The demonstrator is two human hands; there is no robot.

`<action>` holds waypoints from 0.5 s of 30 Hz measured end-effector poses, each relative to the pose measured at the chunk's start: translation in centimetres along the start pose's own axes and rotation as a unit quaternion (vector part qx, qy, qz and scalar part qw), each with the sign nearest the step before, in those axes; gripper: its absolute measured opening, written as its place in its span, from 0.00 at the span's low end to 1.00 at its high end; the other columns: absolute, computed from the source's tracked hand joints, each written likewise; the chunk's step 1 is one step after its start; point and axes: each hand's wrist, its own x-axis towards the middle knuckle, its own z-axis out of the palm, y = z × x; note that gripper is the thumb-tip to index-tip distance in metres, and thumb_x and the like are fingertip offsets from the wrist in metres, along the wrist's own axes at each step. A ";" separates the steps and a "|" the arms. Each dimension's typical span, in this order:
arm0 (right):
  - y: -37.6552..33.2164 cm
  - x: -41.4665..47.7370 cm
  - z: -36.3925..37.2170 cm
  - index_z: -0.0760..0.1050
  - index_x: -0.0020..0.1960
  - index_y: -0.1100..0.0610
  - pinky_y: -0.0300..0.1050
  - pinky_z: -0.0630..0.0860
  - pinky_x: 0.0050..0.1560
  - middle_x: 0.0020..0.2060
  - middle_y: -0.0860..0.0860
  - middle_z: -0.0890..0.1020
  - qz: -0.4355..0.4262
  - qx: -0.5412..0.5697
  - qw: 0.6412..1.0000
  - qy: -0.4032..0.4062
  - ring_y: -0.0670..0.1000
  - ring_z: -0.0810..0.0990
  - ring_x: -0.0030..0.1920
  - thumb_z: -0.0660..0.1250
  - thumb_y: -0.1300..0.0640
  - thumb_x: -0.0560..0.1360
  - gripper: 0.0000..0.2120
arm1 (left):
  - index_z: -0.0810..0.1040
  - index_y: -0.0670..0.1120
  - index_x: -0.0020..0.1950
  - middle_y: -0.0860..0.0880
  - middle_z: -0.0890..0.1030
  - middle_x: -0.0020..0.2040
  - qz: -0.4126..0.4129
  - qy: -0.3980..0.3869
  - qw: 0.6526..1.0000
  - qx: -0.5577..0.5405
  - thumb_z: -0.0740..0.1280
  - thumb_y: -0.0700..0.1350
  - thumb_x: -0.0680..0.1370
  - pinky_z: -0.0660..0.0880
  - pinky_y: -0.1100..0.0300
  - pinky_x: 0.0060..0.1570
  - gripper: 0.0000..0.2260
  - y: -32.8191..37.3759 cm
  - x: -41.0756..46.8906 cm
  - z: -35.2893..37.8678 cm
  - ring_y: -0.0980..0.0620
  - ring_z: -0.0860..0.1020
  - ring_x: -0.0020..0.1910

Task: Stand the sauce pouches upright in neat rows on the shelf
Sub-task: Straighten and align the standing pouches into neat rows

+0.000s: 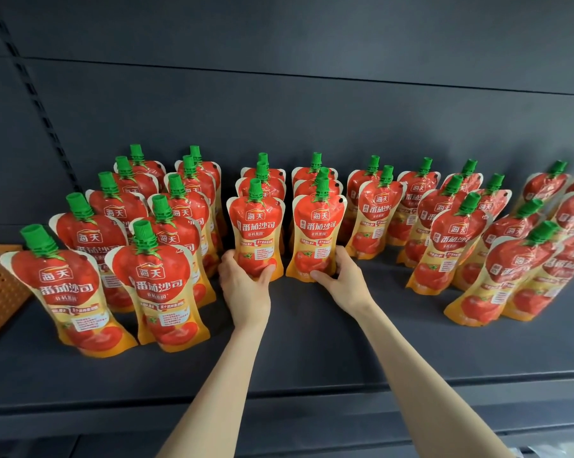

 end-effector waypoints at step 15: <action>-0.1 0.1 -0.1 0.66 0.66 0.57 0.40 0.69 0.60 0.63 0.51 0.76 0.011 -0.002 1.000 -0.010 0.51 0.74 0.64 0.69 0.57 0.74 0.23 | 0.64 0.42 0.67 0.42 0.71 0.64 0.000 -0.004 1.000 0.010 0.73 0.48 0.71 0.71 0.50 0.60 0.30 0.2 -0.1 -0.1 0.43 0.71 0.64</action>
